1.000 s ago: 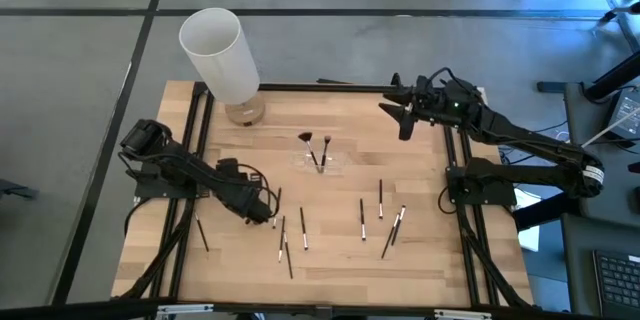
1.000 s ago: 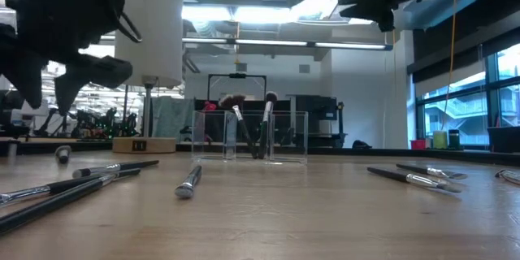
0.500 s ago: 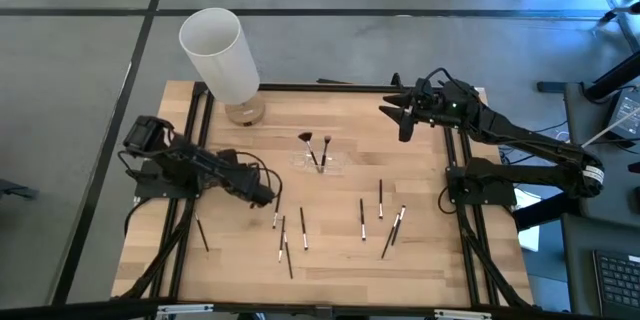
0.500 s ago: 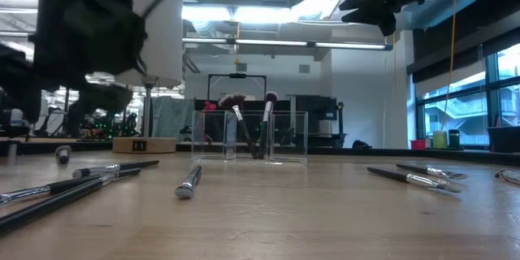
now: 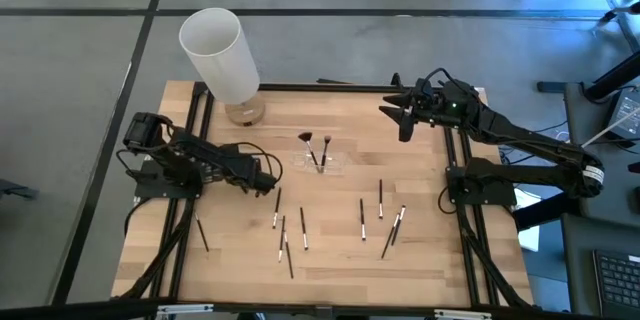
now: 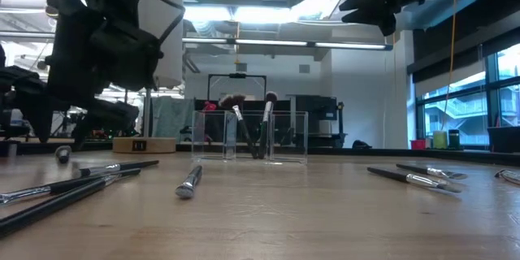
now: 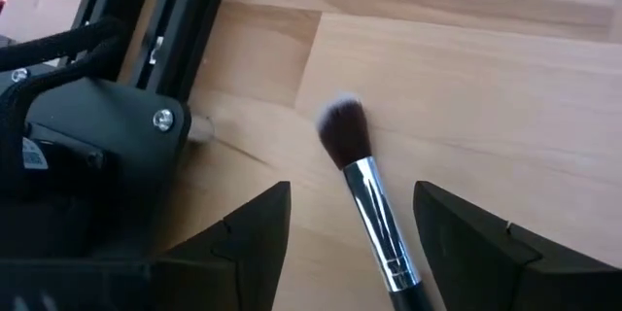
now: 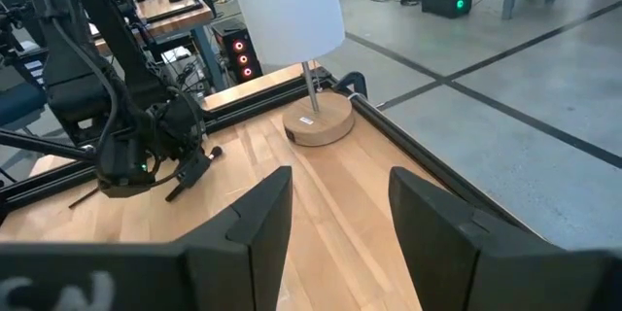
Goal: Put items in baskets/containers
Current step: Put the black powder brush into the transparent organizer
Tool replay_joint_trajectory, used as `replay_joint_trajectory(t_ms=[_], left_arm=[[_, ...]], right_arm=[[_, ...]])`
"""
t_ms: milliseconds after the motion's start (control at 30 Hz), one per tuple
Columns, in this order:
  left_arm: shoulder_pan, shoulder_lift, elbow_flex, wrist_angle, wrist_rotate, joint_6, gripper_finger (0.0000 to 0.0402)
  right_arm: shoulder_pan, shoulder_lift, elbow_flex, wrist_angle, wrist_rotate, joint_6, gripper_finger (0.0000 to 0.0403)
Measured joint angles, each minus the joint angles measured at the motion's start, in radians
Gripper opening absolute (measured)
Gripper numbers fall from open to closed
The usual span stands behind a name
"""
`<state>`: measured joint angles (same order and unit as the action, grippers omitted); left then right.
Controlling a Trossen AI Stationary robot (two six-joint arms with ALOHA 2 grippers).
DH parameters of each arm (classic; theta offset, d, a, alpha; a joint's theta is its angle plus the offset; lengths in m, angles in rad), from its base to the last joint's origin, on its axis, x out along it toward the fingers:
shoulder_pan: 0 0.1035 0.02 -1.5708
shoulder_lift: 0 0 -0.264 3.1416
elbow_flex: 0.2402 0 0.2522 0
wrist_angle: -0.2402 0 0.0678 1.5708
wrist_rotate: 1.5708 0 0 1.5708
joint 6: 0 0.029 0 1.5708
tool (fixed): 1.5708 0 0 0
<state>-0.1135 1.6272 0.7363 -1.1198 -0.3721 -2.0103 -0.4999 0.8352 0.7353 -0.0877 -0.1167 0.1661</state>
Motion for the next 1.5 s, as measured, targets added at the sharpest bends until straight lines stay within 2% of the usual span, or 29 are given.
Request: replay_joint_trajectory(t_ms=[200, 333, 633, 867, 967, 1333, 1500], left_arm=[[-0.001, -0.007, -0.073, 0.134, -0.008, 0.039, 0.0211], [-0.011, -0.012, -0.084, 0.141, -0.006, 0.02, 0.0201], [-0.017, -0.143, -0.09, 0.215, 0.025, 0.081, 0.0106], [-0.034, -0.157, -0.09, 0.307, -0.011, 0.19, 0.0057], [-0.051, -0.157, -0.089, 0.356, -0.032, 0.202, 0.0051], [-0.083, -0.157, -0.089, 0.364, -0.037, 0.235, 0.0048], [-0.083, -0.133, -0.09, 0.366, -0.024, 0.306, 0.0068]], right_arm=[[0.0, 0.0, 0.0, -0.001, 0.0, 0.003, 0.0171], [0.0, 0.0, 0.0, -0.001, 0.0, 0.005, 0.0171], [0.0, 0.0, 0.0, -0.008, 0.0, 0.01, 0.0171], [0.0, 0.0, 0.0, -0.021, -0.001, 0.01, 0.0171], [0.0, 0.0, 0.0, -0.023, -0.001, 0.01, 0.0171], [0.0, 0.0, 0.0, -0.023, -0.001, 0.013, 0.0171], [0.0, 0.0, 0.0, -0.023, -0.001, 0.013, 0.0171]])
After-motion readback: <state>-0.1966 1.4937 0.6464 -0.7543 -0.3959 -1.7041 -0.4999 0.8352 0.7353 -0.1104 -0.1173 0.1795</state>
